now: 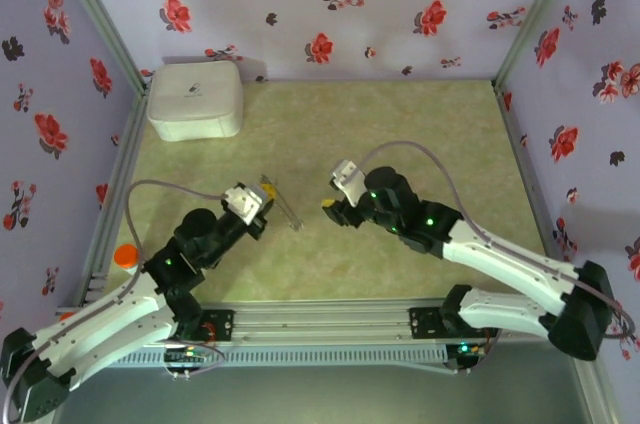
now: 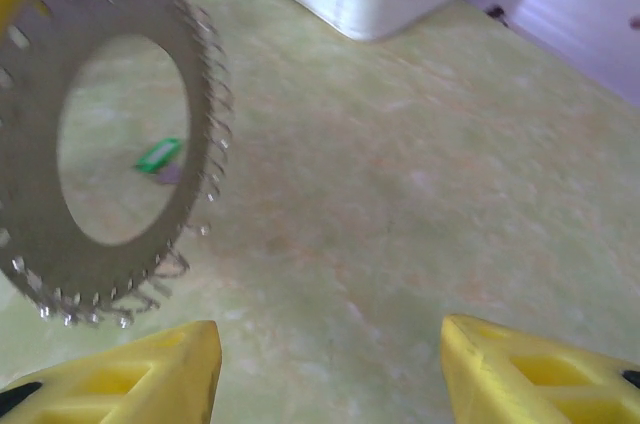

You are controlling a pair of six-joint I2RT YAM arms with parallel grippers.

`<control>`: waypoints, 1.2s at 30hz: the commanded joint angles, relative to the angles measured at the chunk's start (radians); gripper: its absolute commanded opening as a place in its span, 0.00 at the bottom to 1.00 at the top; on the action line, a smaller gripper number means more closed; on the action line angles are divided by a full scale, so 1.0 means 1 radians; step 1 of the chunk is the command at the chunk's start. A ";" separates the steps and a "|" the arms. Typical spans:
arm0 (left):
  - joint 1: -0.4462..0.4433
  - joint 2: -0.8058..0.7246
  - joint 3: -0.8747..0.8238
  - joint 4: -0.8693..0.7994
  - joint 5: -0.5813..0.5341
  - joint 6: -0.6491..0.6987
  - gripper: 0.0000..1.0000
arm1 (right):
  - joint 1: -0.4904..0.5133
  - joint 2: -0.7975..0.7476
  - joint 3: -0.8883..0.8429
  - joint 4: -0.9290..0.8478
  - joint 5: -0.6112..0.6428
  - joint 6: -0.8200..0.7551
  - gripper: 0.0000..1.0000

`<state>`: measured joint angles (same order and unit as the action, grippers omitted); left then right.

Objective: Put the keys on the keyring

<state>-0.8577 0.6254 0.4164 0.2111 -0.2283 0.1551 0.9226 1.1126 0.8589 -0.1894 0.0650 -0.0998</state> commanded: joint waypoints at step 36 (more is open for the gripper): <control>0.333 -0.189 -0.051 -0.006 -0.571 -0.023 0.00 | 0.183 1.029 0.537 0.308 -0.237 -0.447 0.40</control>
<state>-0.5316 0.4625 0.3748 0.1474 -0.7189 0.1379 1.0996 2.1063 1.3586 0.0509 -0.1471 -0.5060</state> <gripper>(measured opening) 0.063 0.400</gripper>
